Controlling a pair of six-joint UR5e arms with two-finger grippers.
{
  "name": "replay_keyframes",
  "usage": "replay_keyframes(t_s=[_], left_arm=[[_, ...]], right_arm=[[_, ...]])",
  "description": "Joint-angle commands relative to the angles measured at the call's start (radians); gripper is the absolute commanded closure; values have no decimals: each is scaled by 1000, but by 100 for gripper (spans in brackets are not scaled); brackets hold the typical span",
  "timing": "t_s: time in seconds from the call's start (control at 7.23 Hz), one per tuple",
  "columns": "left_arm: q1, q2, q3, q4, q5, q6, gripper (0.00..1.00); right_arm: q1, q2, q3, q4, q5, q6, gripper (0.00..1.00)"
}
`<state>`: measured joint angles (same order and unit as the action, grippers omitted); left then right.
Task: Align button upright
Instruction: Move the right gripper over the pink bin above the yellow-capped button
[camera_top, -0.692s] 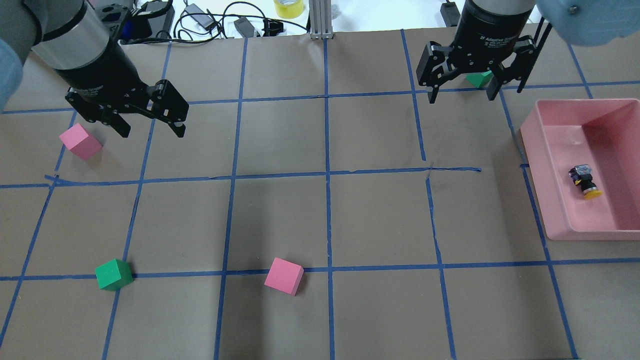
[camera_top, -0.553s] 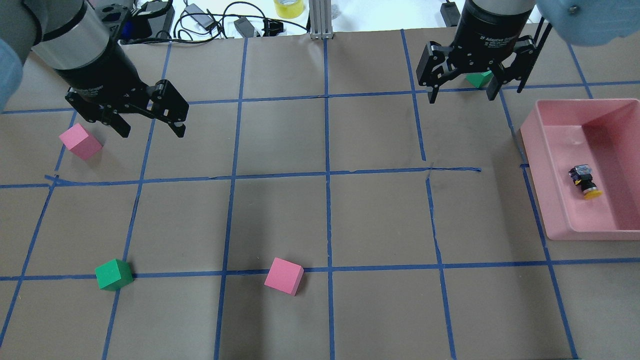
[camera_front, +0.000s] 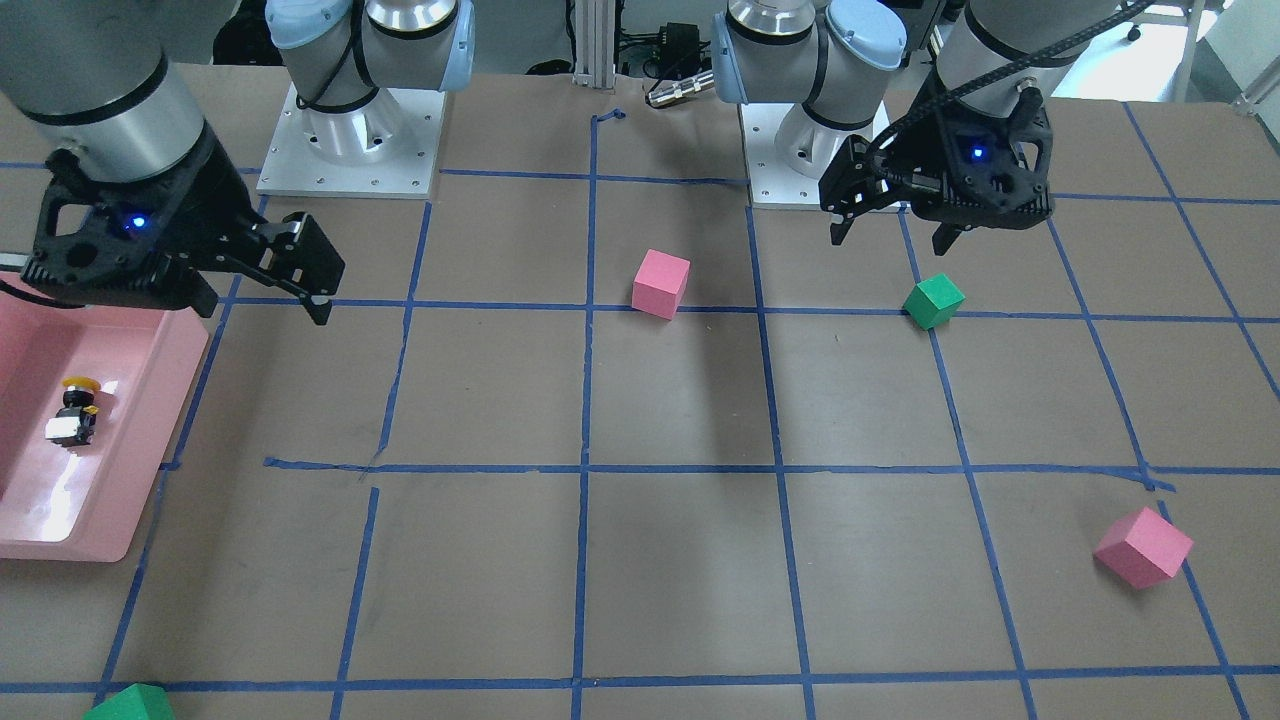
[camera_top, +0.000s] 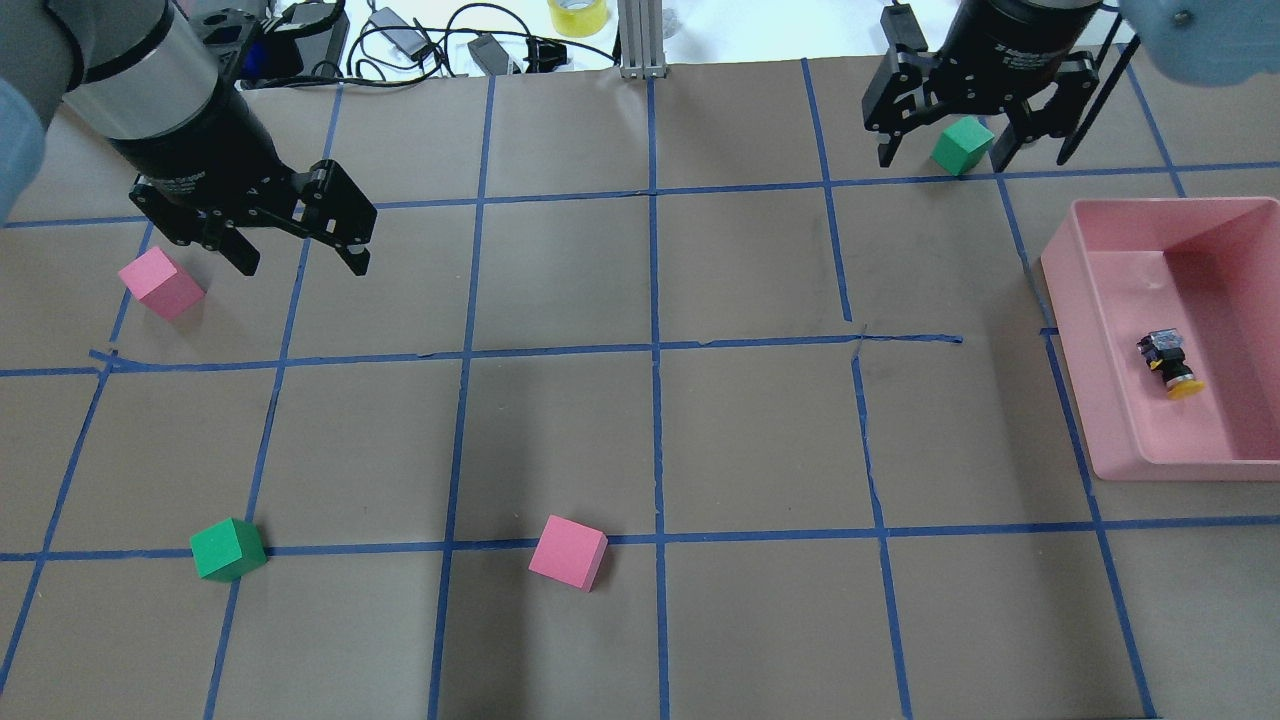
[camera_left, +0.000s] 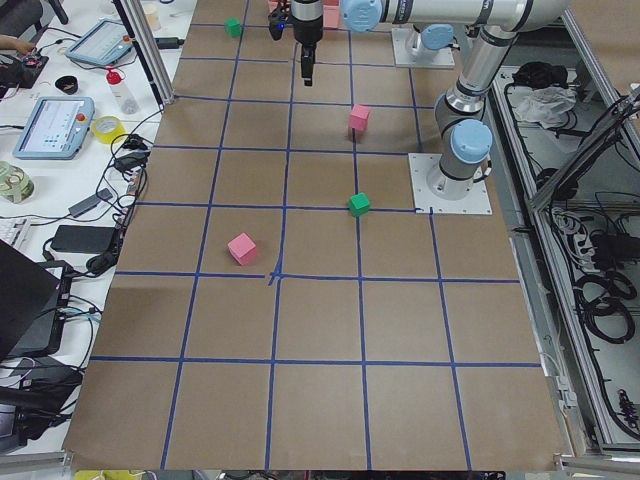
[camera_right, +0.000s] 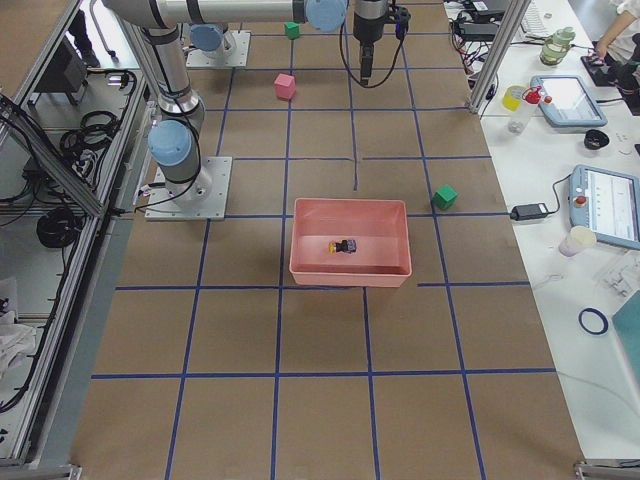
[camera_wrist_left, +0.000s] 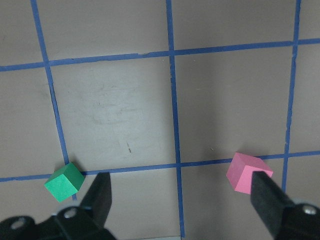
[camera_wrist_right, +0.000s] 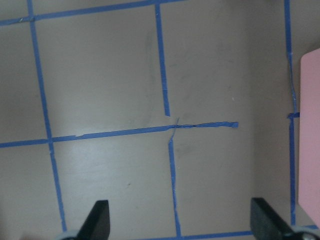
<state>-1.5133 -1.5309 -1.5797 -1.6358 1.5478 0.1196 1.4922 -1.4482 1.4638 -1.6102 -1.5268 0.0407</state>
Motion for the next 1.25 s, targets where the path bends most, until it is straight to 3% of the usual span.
replay_keyframes(t_s=[0.0, 0.28, 0.55, 0.83, 1.11], left_arm=[[-1, 2, 0, 4, 0, 2, 0], [-2, 0, -8, 8, 0, 2, 0], [-2, 2, -8, 8, 0, 2, 0], [-2, 0, -9, 10, 37, 2, 0], [-4, 0, -10, 11, 37, 2, 0]], right_arm=[[-190, 51, 73, -147, -10, -126, 0], [-379, 83, 149, -230, -21, -270, 0], [-484, 86, 298, -426, -97, -361, 0], [-539, 113, 413, -595, -93, -448, 0], [-566, 164, 421, -629, -70, -527, 0]])
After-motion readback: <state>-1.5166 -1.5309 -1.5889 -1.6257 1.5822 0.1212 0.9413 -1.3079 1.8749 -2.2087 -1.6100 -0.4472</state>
